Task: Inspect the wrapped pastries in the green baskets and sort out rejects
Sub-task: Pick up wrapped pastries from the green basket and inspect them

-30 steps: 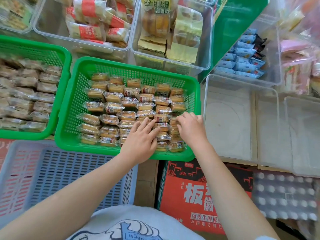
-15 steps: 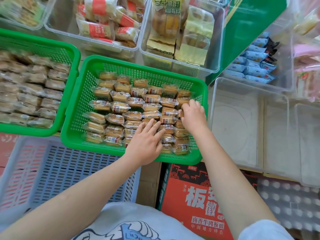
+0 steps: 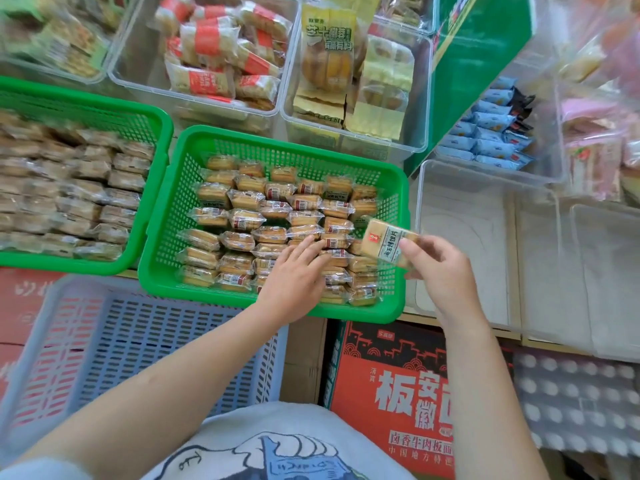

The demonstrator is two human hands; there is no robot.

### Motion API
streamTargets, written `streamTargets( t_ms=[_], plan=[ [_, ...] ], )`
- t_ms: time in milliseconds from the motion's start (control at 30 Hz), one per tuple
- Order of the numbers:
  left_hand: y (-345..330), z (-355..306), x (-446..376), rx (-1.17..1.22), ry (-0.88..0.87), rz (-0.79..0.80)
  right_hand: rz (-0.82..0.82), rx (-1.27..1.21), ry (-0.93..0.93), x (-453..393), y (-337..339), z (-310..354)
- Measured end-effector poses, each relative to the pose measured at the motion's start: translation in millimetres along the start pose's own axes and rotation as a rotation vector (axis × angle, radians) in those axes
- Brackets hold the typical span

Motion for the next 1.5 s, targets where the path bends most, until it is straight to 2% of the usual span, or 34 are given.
streamTargets(
  t_ms=[33, 67, 133, 167, 233, 333, 433, 667, 800, 1033, 1267, 1367, 1500],
  plan=[
    [10, -2, 3, 0.179, 0.068, -0.052, 0.077, -0.222, -0.087, 11, -3, -5],
    [24, -6, 8, 0.451, 0.182, -0.092, 0.148, -0.419, -0.154, 21, -8, -8],
    [50, -22, 19, 1.083, 0.38, -0.081, 0.242, -0.655, -0.229, 36, -16, -14],
    [61, -32, 24, 1.313, 0.4, -0.042, 0.275, -0.711, -0.239, 42, -20, -16],
    [81, -47, 33, 1.474, 0.283, 0.035, 0.322, -0.754, -0.222, 52, -27, -17],
    [98, -57, 46, 1.424, 0.153, 0.052, 0.391, -0.736, -0.166, 61, -39, -15],
    [101, -52, 56, 1.402, 0.198, -0.013, 0.439, -0.722, -0.154, 68, -47, -14],
    [100, -56, 70, 1.51, 0.207, -0.011, 0.487, -0.795, -0.183, 80, -53, -14],
    [95, -51, 73, 1.539, 0.3, -0.086, 0.403, -0.82, -0.188, 85, -55, -16],
    [83, -51, 82, 1.449, 0.454, -0.049, 0.262, -0.757, 0.011, 85, -44, -8],
    [85, -49, 83, 1.318, 0.386, -0.044, 0.12, -0.58, 0.018, 86, -37, -7],
    [87, -47, 82, 1.16, 0.381, -0.094, 0.069, -0.509, -0.001, 86, -35, -7],
    [89, -49, 83, 0.954, 0.344, -0.12, 0.092, -0.358, 0.037, 87, -35, -5]
  ],
)
Point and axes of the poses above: each hand's wrist, its own x-axis away from the middle knuckle, its own y-axis out of the back of the hand, z = x × y, the point moved 5 cm from there along -x, towards the middle knuckle, and after that the axes turned 1 degree about x, right-handed, at the moved point
